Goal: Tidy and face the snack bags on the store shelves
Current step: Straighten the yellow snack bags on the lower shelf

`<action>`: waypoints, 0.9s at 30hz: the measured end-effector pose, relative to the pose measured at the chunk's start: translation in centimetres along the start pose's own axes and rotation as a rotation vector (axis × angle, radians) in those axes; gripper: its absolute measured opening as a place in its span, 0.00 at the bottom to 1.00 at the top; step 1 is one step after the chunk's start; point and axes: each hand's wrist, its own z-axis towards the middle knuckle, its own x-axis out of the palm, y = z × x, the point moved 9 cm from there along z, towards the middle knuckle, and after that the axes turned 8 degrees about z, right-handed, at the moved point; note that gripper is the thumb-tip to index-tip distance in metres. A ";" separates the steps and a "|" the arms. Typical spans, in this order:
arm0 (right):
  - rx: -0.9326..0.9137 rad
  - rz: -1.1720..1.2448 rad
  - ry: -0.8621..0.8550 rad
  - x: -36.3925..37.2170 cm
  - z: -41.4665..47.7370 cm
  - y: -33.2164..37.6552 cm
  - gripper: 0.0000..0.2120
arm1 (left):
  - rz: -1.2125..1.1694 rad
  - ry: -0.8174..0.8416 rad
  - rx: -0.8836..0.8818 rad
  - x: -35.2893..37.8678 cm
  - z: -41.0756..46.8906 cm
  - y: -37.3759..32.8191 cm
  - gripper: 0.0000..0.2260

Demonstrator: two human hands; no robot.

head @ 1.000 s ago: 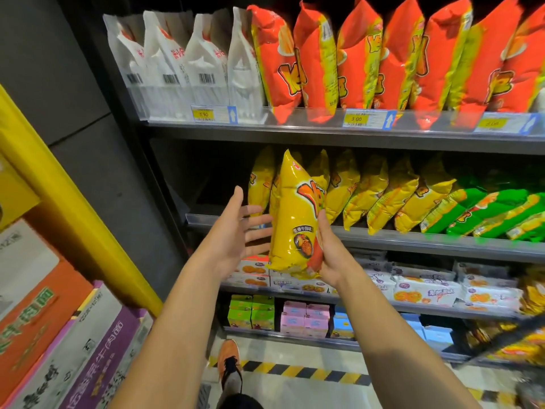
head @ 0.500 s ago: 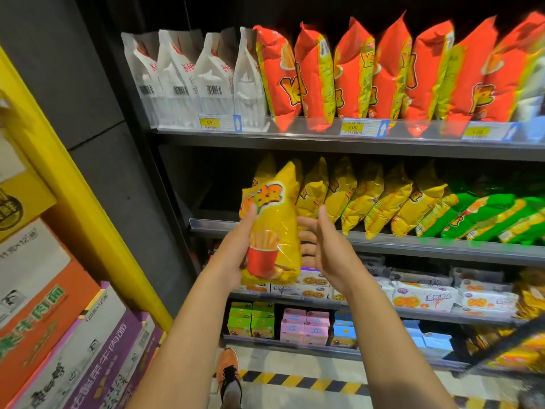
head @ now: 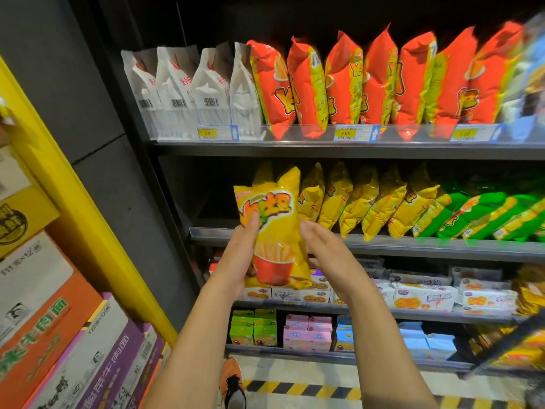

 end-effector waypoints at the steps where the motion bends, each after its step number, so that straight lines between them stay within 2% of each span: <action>1: 0.002 -0.024 0.003 0.0 -0.2 -0.2 0.17 | 0.082 -0.022 0.052 -0.1 -0.3 -0.4 0.29; 3: -0.017 -0.067 -0.019 -0.8 -0.4 -0.9 0.20 | 0.170 0.009 0.163 0.1 -1.0 -1.0 0.22; 6: -0.102 -0.231 -0.078 -2.2 -1.0 -0.5 0.25 | 0.361 0.097 0.308 0.5 -1.8 -1.0 0.28; 8: -0.179 -0.340 -0.075 -2.3 -1.4 0.2 0.23 | 0.472 0.073 0.358 0.2 -2.0 -1.0 0.31; 11: -0.247 -0.429 -0.065 -2.1 -1.6 0.5 0.25 | 0.529 0.065 0.384 0.1 -2.1 -1.0 0.36; 13: -0.240 -0.434 -0.068 -2.4 -1.6 0.2 0.27 | 0.536 0.058 0.398 0.2 -2.5 -1.5 0.34; 17: -0.106 -0.215 -0.091 -3.5 -2.2 -0.6 0.24 | 0.434 0.100 0.369 0.2 -3.1 -2.4 0.29; 21: 0.019 0.041 -0.041 -3.1 -2.5 -0.4 0.20 | 0.215 0.147 0.212 0.3 -3.0 -2.9 0.24; 24: 0.146 0.246 -0.028 -2.1 -2.6 -0.1 0.21 | 0.102 0.158 0.063 1.4 -3.0 -3.2 0.24; 27: 0.246 0.347 -0.103 -1.9 -2.7 -0.2 0.16 | 0.011 0.152 -0.061 2.5 -3.1 -2.9 0.21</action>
